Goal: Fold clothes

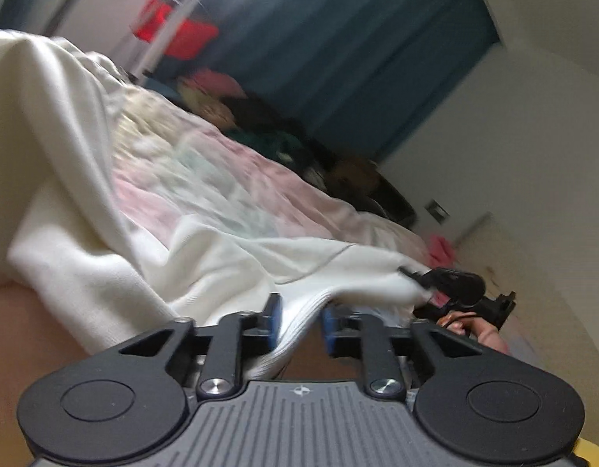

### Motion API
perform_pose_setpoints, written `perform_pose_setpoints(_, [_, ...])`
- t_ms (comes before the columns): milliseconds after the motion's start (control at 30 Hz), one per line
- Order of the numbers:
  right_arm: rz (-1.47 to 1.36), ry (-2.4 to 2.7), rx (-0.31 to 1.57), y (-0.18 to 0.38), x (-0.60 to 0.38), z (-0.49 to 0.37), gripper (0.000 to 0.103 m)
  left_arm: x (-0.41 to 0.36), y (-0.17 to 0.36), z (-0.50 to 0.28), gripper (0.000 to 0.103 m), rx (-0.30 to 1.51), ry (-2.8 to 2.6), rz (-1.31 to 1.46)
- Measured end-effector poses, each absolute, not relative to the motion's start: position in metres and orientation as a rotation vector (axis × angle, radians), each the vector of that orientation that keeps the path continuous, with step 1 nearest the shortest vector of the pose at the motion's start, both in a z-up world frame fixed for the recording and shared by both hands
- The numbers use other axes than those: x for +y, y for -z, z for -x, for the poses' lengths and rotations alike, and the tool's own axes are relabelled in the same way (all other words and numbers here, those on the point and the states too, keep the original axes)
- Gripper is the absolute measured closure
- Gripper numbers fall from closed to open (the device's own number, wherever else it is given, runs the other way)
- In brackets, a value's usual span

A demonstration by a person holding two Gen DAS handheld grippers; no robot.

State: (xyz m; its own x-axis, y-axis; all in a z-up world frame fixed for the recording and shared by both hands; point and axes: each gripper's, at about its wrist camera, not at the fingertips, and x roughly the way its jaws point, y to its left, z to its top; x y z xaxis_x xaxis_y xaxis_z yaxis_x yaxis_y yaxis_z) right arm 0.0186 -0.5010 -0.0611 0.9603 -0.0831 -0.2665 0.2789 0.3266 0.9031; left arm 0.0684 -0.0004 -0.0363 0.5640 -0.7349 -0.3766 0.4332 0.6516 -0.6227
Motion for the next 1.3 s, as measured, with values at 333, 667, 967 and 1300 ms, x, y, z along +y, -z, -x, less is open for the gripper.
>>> perform_pose_setpoints(333, [-1.221, 0.540, 0.212, 0.113, -0.574, 0.061, 0.091, 0.047, 0.063, -0.071, 0.021, 0.864, 0.528, 0.665])
perform_pose_setpoints(667, [-1.288, 0.590, 0.242, 0.130, -0.572, 0.063, 0.092, 0.253, 0.083, -0.066, 0.020, 0.638, -0.279, 1.353])
perform_pose_setpoints(967, [-1.242, 0.627, 0.246, 0.126, -0.569, 0.054, 0.091, 0.308, 0.065, -0.084, 0.078, 0.567, -0.404, 1.264])
perform_pose_setpoints(1300, [-1.102, 0.690, 0.144, 0.083, -0.547, 0.070, 0.092, 0.368, -0.015, 0.007, 0.087, 0.593, -0.266, 1.252])
